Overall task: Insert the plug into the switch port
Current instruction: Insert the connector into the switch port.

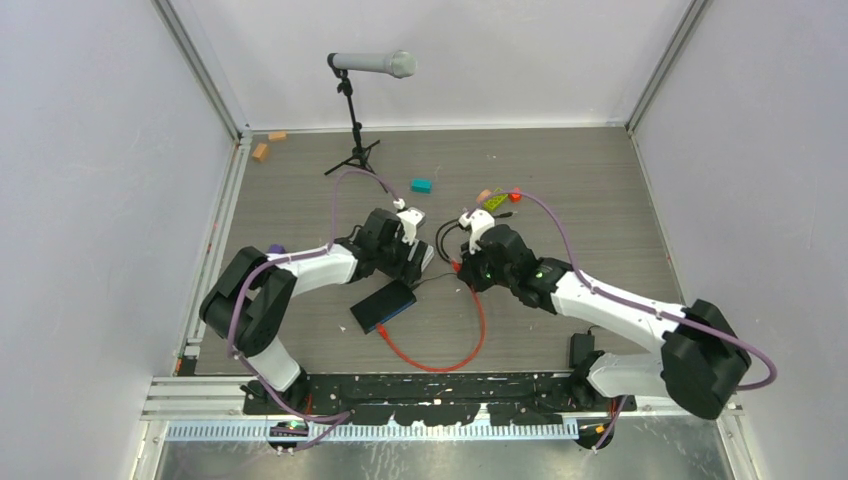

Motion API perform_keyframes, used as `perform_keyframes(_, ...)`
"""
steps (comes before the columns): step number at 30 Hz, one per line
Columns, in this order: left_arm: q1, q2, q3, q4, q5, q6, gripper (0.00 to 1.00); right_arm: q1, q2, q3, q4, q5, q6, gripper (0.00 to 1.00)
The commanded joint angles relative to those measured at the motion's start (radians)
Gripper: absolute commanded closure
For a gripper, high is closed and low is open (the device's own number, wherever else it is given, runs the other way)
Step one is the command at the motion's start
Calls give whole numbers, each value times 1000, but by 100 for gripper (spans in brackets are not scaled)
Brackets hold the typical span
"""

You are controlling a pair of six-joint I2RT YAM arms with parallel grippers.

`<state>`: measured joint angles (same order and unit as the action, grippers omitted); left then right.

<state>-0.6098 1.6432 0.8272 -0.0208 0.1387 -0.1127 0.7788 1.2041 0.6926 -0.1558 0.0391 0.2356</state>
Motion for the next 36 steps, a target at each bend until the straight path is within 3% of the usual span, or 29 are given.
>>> perform_keyframes(1,4,30,19,-129,-97,-27,51,-14,87,90,114,-96,-95,100)
perform_keyframes(10,5,117,143,-179,-159,29,38,-70,272,188,185,-82,-167,100)
perform_keyframes(12,6,127,166,-187,-166,42,30,-88,293,192,208,-78,-175,100)
perform_keyframes(14,6,121,169,-178,-173,46,7,-109,311,189,236,-86,-176,99)
perform_keyframes(15,6,114,166,-171,-176,47,1,-119,319,188,246,-92,-176,100)
perform_keyframes(21,15,22,100,-58,-145,25,0,-143,373,204,274,-134,-203,99)
perform_keyframes(26,85,-76,38,98,24,-60,0,-144,424,207,303,-130,-218,100)
perform_keyframes(31,129,-24,18,199,18,-167,1,-144,468,222,337,-142,-229,100)
perform_keyframes(36,151,46,-25,349,-12,-320,8,-143,491,224,369,-149,-275,100)
